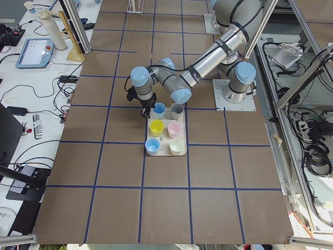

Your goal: Transfer IKEA cup to right arm and place on rack

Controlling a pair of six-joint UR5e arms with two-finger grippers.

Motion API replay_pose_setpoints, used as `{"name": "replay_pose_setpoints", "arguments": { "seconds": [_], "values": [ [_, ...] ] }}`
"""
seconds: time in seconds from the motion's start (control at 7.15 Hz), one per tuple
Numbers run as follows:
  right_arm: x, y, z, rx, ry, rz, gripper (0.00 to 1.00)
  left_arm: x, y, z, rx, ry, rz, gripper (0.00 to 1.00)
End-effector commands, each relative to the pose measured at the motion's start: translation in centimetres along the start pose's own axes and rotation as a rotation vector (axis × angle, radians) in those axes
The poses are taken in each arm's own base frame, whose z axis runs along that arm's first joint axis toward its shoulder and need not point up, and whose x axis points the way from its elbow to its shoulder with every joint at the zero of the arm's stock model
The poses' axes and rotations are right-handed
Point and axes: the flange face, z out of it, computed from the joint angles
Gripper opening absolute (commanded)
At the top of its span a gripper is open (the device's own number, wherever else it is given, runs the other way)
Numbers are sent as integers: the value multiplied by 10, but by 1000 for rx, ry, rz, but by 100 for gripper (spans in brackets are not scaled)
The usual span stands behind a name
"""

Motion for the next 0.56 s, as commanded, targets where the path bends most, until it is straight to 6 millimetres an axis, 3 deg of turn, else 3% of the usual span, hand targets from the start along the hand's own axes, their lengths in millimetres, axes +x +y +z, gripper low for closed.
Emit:
{"name": "replay_pose_setpoints", "arguments": {
  "seconds": [0.0, 0.42],
  "values": [
    [2, 0, 0, -1, 4, 2, 100, 0, -2, 5, -6, 10, 3, 72],
    [-1, 0, 0, 0, -4, -1, 100, 2, -2, 9, -20, 24, 6, 72]
  ]
}}
